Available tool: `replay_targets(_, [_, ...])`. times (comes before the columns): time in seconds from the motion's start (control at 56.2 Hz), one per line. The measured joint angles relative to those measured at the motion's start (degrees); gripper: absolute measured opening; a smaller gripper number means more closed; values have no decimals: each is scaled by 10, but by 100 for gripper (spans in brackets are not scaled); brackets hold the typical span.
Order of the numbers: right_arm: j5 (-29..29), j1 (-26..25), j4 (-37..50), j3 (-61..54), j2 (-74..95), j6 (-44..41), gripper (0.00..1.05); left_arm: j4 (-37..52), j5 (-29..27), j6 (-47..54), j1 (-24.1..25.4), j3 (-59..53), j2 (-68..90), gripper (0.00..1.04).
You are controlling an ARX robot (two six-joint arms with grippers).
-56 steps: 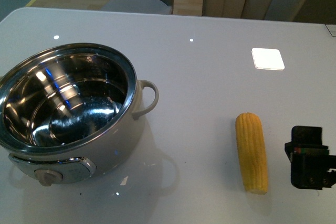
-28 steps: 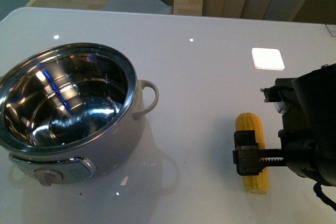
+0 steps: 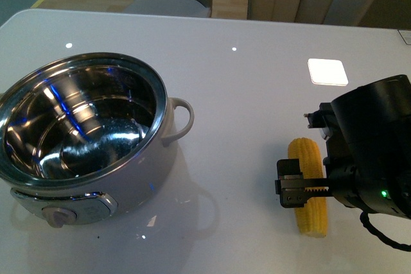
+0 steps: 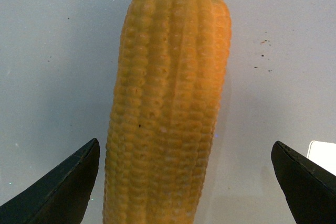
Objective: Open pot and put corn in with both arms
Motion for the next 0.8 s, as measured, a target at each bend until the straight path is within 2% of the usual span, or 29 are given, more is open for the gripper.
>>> replay_targets(0.676, [-20, -4, -21, 65, 68, -7, 96, 0, 0, 0, 0, 0, 0, 98])
replay_targets(0.801, [-26, -4, -23, 68, 69, -5, 80, 0, 0, 0, 0, 0, 0, 98])
